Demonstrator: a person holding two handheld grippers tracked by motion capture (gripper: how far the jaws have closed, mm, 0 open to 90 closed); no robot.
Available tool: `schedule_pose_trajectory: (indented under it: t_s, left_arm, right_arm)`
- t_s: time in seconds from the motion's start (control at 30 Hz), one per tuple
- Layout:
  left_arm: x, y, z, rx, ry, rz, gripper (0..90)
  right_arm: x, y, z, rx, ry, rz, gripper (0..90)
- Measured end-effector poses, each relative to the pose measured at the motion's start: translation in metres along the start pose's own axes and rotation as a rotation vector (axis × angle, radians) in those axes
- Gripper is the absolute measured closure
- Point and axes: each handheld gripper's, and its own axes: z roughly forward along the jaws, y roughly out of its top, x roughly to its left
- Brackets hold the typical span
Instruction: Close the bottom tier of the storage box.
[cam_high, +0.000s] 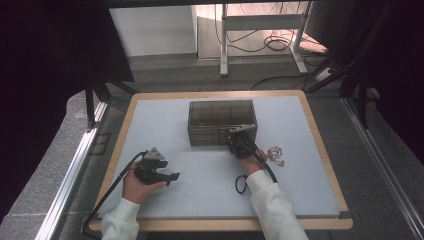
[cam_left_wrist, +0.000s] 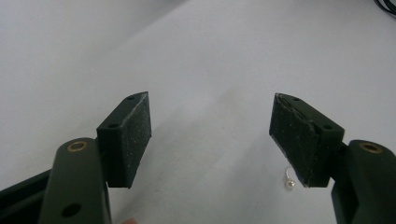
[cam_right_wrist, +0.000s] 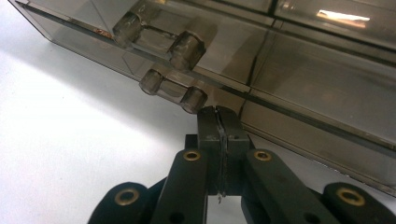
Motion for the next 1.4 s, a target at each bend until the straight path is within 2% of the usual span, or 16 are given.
schedule_pose_trajectory:
  t_s: [0.3, 0.53, 0.67, 0.83, 1.23, 1.4]
  left_arm:
    - [0.001, -0.001, -0.001, 0.003, 0.002, -0.006, 29.8]
    - [0.003, -0.002, -0.003, -0.002, 0.0, -0.005, 29.8]
    - [0.003, -0.002, -0.004, -0.01, 0.0, -0.008, 29.8]
    - [0.004, -0.004, -0.004, -0.009, 0.003, -0.012, 29.7]
    - [0.006, -0.005, -0.005, -0.01, 0.008, -0.026, 29.5]
    - [0.006, -0.005, -0.004, -0.009, 0.009, -0.025, 29.4]
  right_arm:
    - [0.005, -0.004, -0.011, -0.007, 0.007, -0.034, 88.8]
    - [0.003, -0.016, -0.024, -0.008, 0.011, -0.053, 88.7]
    - [-0.001, -0.023, -0.03, -0.008, 0.019, -0.054, 88.3]
    - [-0.005, -0.032, -0.038, -0.034, 0.037, -0.04, 88.3]
    - [-0.01, -0.053, -0.06, -0.059, 0.065, -0.059, 86.7]
    - [-0.013, -0.058, -0.064, -0.069, 0.094, -0.032, 86.2]
